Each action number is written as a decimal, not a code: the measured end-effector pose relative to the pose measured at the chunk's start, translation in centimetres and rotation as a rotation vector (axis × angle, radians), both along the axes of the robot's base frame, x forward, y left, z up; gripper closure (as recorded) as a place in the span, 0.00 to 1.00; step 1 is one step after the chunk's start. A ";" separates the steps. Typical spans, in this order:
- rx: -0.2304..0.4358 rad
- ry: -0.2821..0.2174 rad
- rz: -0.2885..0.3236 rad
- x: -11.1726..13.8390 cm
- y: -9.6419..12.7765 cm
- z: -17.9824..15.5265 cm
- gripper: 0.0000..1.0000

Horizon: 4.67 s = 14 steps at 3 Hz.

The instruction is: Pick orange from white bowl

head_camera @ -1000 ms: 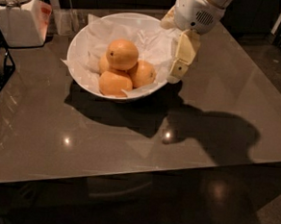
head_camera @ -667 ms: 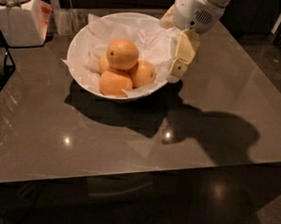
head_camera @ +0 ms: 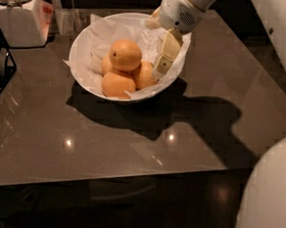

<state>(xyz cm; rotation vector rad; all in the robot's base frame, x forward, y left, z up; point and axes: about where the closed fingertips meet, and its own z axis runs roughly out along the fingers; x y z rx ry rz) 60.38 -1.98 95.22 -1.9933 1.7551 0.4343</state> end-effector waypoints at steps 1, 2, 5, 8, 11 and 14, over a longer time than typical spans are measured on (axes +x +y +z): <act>0.034 0.026 0.041 1.7 2.5 -0.9 0.00; 0.092 0.077 0.072 3.4 4.9 -2.5 0.00; 0.134 0.094 0.109 3.8 7.6 -3.9 0.00; 0.150 0.096 0.121 3.6 8.0 -3.9 0.65; 0.166 -0.014 0.119 2.1 7.0 -0.7 1.00; 0.266 -0.327 0.079 -10.8 5.2 3.1 1.00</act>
Offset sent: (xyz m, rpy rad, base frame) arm 0.0307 0.0441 -0.0264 0.0685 0.1179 0.1013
